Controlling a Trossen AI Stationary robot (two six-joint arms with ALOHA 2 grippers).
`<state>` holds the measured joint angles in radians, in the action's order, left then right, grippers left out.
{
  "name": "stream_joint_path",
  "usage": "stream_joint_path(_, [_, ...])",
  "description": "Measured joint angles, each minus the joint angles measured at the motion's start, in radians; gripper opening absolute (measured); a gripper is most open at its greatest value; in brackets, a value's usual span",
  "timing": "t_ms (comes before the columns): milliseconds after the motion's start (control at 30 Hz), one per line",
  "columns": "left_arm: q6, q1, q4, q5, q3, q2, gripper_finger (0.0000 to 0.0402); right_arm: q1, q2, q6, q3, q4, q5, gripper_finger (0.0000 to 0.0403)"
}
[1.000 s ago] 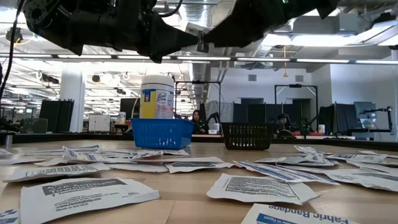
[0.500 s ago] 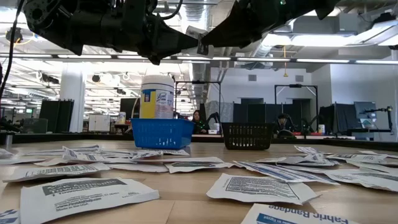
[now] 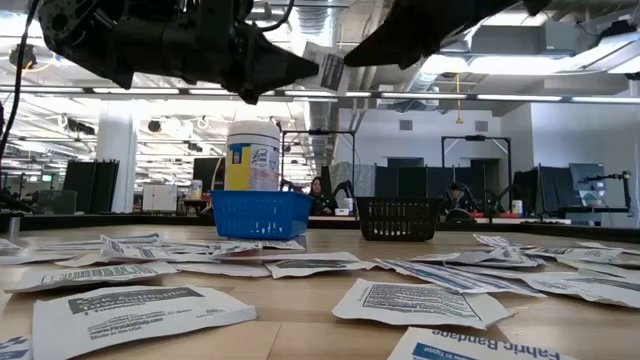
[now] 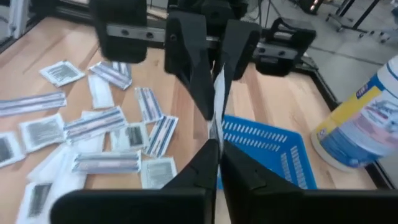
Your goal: Pick & Place First Aid Supplies
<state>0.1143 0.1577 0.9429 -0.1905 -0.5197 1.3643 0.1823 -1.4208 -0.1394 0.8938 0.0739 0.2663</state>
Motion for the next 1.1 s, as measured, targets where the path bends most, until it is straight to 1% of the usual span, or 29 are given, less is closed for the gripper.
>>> stream_joint_path(67, [0.000,0.000,0.002,0.000,0.001,0.000,0.0010,0.009,0.023,0.011,0.000,-0.033,0.012,0.0002])
stream_joint_path(200, [0.000,0.000,0.000,-0.012,0.001,0.000,0.0012,0.031,0.041,0.025,0.000,-0.052,0.086,0.0001])
stream_joint_path(333, [0.000,0.000,0.000,-0.016,0.001,0.000,0.0010,0.041,0.042,0.025,0.000,-0.048,0.087,0.0005])
stream_joint_path(467, [0.000,0.000,0.000,-0.016,0.001,0.000,0.0013,0.041,0.042,0.064,0.000,-0.048,0.086,0.0020])
stream_joint_path(733, [0.000,0.000,0.001,-0.015,0.001,0.000,0.0012,0.048,0.023,0.070,0.000,-0.044,0.080,0.0090])
stream_joint_path(900, [0.000,0.000,0.009,-0.016,0.001,0.000,0.0012,0.034,-0.021,0.061,-0.002,0.013,0.075,0.0137])
stream_joint_path(967, [0.000,0.000,0.009,-0.015,0.001,0.000,0.0010,0.024,-0.048,0.054,0.004,0.084,0.075,0.0155])
stream_joint_path(1100, [0.003,0.000,0.008,0.012,0.000,0.000,0.0013,0.010,-0.070,0.039,0.003,0.110,0.075,0.0183])
